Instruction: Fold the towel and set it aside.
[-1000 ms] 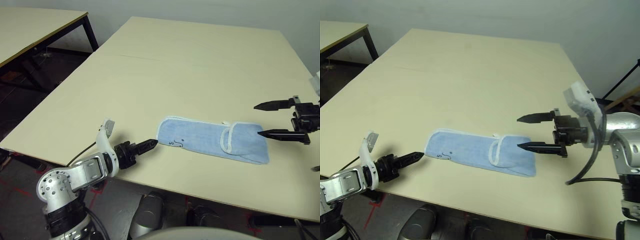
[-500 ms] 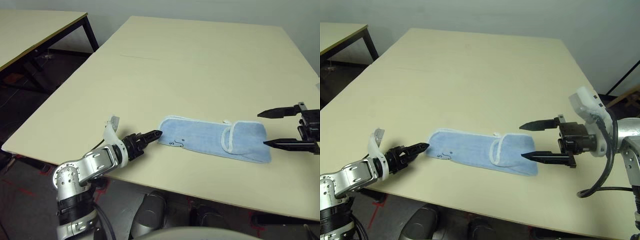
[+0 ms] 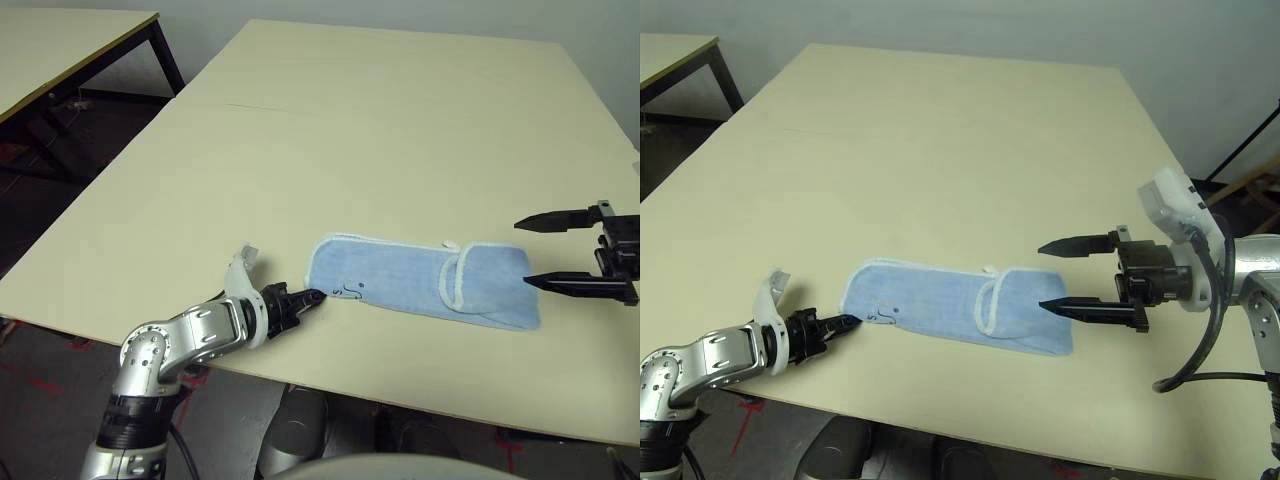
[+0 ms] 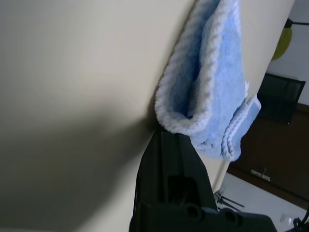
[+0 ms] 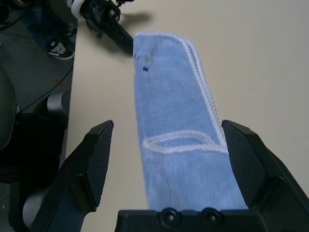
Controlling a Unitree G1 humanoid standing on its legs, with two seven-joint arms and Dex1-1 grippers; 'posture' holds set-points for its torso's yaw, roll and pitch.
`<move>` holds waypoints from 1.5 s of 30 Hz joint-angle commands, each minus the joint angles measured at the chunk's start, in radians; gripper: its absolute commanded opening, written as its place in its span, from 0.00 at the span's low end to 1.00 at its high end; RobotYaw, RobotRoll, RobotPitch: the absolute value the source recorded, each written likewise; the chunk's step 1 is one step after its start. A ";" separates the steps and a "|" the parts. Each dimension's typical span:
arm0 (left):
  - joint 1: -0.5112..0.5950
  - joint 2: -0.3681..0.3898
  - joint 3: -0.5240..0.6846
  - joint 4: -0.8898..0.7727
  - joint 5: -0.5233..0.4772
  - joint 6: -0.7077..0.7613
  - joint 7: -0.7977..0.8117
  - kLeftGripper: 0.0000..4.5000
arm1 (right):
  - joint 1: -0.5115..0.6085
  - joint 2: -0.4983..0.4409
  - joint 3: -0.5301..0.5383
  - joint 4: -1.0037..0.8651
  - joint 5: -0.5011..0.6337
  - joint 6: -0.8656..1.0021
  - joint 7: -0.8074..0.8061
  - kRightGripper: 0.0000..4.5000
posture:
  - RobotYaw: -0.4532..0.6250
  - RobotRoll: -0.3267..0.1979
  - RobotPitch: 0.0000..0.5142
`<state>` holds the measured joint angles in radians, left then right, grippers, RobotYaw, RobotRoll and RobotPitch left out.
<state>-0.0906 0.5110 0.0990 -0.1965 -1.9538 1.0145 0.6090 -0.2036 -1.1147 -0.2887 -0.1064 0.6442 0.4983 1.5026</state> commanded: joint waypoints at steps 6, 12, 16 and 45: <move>0.093 0.105 0.154 -0.068 -0.018 -0.040 -0.125 0.00 | 0.020 0.024 0.022 0.000 -0.001 -0.005 -0.007 1.00 | 0.56 0.62 0.24; 0.155 0.157 0.239 -0.087 -0.018 -0.049 -0.178 0.00 | -0.006 0.036 0.051 0.025 -0.010 -0.014 -0.002 1.00 | 0.59 0.62 0.24; 0.179 0.144 0.228 -0.125 -0.018 -0.065 -0.183 0.00 | -0.029 0.049 0.076 0.036 -0.017 -0.017 0.001 1.00 | 0.60 0.62 0.24; 0.125 0.214 -0.062 -0.209 -0.018 -0.085 -0.182 0.99 | -0.022 0.013 0.015 0.002 0.018 -0.013 -0.014 1.00 | 0.53 0.62 0.21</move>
<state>0.0267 0.7251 0.0639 -0.3919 -1.9707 0.9252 0.4097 -0.2364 -1.0870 -0.2486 -0.0980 0.6601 0.4904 1.4887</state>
